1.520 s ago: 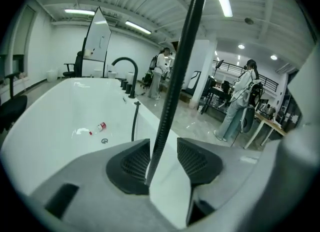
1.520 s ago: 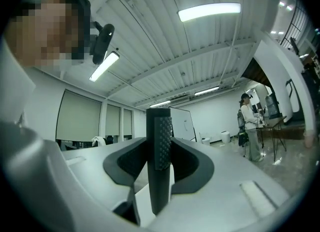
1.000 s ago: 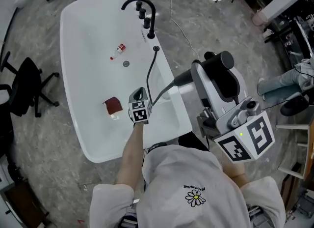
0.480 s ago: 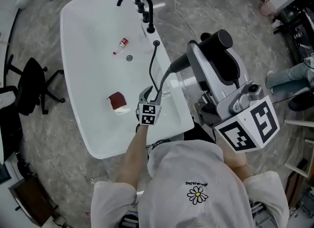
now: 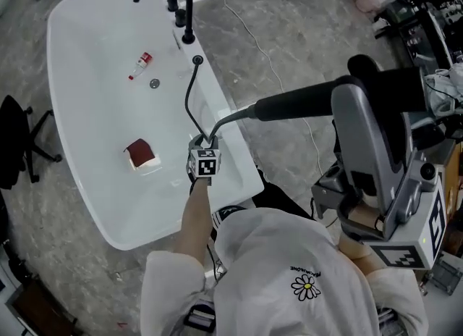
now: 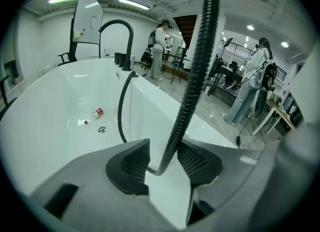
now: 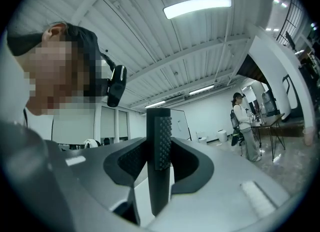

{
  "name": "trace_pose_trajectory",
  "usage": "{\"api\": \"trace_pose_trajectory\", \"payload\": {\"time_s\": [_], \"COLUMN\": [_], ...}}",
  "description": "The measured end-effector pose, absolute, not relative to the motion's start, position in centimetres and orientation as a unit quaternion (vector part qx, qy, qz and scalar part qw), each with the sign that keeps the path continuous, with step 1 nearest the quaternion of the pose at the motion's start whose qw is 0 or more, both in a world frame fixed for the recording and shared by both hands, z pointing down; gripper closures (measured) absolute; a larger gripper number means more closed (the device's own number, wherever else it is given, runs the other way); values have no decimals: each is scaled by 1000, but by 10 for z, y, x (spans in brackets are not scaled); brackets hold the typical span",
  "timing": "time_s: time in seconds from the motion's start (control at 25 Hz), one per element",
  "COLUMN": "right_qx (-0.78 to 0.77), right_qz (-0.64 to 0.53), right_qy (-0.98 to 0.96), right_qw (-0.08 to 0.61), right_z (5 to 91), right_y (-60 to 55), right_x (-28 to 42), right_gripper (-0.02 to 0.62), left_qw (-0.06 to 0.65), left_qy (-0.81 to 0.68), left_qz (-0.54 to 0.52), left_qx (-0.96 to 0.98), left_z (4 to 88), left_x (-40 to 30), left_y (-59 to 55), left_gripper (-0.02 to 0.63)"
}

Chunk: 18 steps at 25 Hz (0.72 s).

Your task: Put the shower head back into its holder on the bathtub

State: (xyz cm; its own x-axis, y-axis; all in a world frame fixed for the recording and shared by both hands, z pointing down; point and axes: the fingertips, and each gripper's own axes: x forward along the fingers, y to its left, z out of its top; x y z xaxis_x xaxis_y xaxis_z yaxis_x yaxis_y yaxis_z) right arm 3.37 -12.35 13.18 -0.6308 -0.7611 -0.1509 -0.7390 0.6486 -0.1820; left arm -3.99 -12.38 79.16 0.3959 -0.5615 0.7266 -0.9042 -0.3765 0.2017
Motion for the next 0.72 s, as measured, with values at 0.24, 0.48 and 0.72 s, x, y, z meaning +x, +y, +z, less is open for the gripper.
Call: {"api": "trace_pose_trajectory", "payload": {"time_s": [0.24,0.48,0.72], "right_qx": [-413,-428,-443], "right_qz": [-53,-33,-48], "right_qy": [904,898,887], "right_qw": [92,98,121], "right_z": [135,127,139], "right_y": [-138,-146,-149], "right_x": [37,45,47], "right_gripper": [456,456,456], "left_qw": [336,265,101], "left_qy": [-519,-615,-670], "left_qz": [285,191,53], "left_qx": [733,718,734], "left_z": [792,703,522], "left_x": [-51,-112,-170], "left_y": [-133,-192,-269], "left_gripper": [544,545,543]}}
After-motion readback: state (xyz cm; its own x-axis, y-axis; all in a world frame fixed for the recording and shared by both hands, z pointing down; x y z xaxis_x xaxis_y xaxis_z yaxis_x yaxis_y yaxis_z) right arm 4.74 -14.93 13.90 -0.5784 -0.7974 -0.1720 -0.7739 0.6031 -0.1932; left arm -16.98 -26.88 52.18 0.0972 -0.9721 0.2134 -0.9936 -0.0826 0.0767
